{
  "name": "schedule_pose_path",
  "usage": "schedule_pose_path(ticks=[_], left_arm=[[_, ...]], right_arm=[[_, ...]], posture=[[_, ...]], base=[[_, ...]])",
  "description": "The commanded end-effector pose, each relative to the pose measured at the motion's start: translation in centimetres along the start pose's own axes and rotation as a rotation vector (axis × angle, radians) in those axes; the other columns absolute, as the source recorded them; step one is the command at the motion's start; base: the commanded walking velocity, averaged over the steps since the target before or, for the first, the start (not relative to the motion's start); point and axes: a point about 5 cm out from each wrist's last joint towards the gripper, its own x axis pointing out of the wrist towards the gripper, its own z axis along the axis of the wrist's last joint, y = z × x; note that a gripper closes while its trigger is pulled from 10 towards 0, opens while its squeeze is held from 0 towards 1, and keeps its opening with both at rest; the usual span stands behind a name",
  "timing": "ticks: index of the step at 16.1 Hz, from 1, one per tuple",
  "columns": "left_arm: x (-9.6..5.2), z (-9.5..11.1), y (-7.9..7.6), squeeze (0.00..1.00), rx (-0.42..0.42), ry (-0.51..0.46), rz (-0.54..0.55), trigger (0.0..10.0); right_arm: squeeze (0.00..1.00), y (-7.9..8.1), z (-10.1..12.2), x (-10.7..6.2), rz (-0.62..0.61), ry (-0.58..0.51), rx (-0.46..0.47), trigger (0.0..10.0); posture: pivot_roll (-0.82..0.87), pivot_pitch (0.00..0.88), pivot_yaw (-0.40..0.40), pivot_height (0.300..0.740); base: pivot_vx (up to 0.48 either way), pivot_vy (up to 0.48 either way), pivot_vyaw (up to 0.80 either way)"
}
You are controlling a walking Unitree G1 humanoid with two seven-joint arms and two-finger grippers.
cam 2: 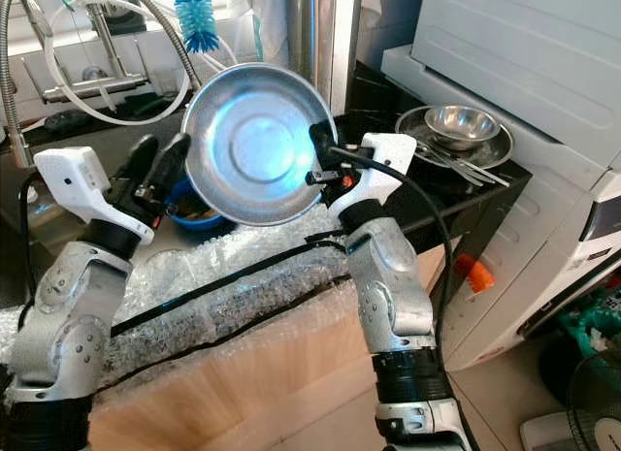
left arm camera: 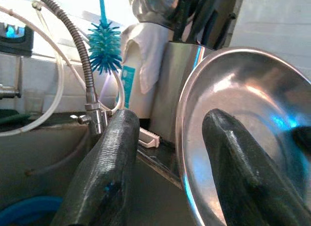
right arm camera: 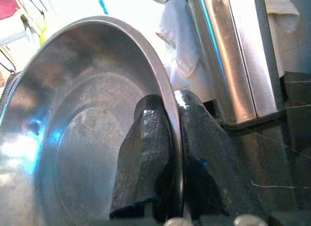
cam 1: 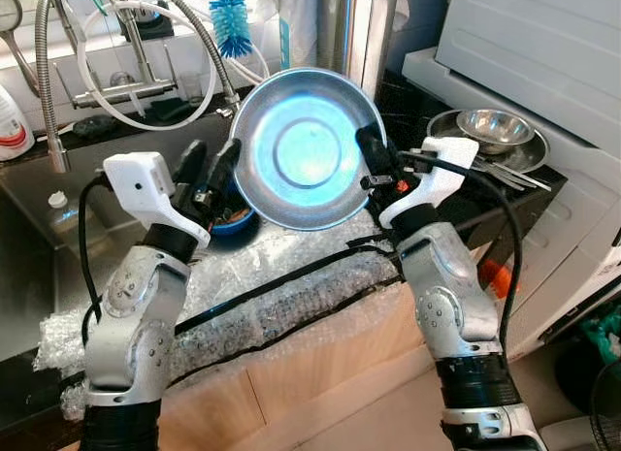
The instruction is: Kitchen organization
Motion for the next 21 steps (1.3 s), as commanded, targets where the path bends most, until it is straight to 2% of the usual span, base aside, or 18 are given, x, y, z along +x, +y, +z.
schedule_pose_path(ticks=[1,7,8,9,10,11,12,17,18,19,20,21], left_arm=[[-0.2,0.2,-0.4,0.0,0.002,0.012,-0.037,10.0],[-0.5,-0.8,-1.0,0.0,0.085,0.087,-0.09,10.0],[-0.5,-0.9,-1.0,0.72,0.094,0.092,-0.088,10.0],[-0.5,-1.0,-0.9,1.0,0.118,0.101,-0.088,10.0],[-0.5,-1.1,-1.0,1.0,0.127,0.106,-0.093,10.0],[-0.5,-1.1,-1.1,0.25,0.137,0.112,-0.099,10.0],[-0.5,-1.2,-1.1,0.0,0.145,0.115,-0.097,10.0],[-0.3,-1.7,-0.9,0.0,0.16,0.129,-0.06,10.0],[-0.3,-1.7,-0.9,0.0,0.159,0.13,-0.055,8.7],[-0.3,-1.7,-0.8,0.0,0.157,0.129,-0.049,3.5],[-0.3,-1.8,-0.8,0.0,0.157,0.13,-0.046,0.0],[-0.3,-1.8,-0.8,0.0,0.158,0.13,-0.045,0.0]], right_arm=[[0.0,0.5,0.7,-0.1,0.027,-0.023,-0.014,10.0],[0.0,0.6,0.6,-0.1,0.039,-0.011,-0.014,10.0],[0.0,0.6,0.6,-0.1,0.04,-0.011,-0.014,10.0],[0.0,0.6,0.6,-0.1,0.042,-0.01,-0.015,10.0],[0.0,0.6,0.6,-0.1,0.043,-0.009,-0.015,10.0],[0.0,0.6,0.6,-0.1,0.044,-0.008,-0.014,10.0],[0.0,0.7,0.6,0.0,0.051,-0.007,-0.015,10.0],[0.0,1.2,0.6,0.1,0.081,-0.01,-0.011,10.0],[0.0,1.2,0.6,0.0,0.083,-0.009,-0.011,10.0],[0.0,1.2,0.6,0.0,0.087,-0.006,-0.013,10.0],[0.0,1.2,0.6,0.0,0.089,-0.006,-0.012,10.0],[0.0,1.2,0.6,0.0,0.091,-0.006,-0.012,10.0]], posture=[[-0.03,0.028,0.005,0.74],[-0.02,0.019,0.006,0.74],[-0.02,0.016,0.006,0.74],[-0.02,0.015,0.006,0.74],[-0.02,0.015,0.006,0.74],[-0.02,0.012,0.006,0.74],[-0.02,0.012,0.006,0.74],[-0.02,0.014,0.006,0.74],[-0.02,0.014,0.006,0.74],[-0.02,0.016,0.006,0.74],[-0.02,0.017,0.006,0.74],[-0.02,0.018,0.006,0.74]], base=[[0.0,0.0,0.0],[0.0,0.0,0.0],[0.0,0.0,0.0],[0.0,0.0,0.0],[0.0,0.0,0.0],[0.0,0.0,0.0],[0.0,0.0,0.0],[0.0,0.0,0.0],[0.0,0.0,0.0],[0.0,0.0,0.0],[0.0,0.0,0.0],[0.0,0.0,0.0]])
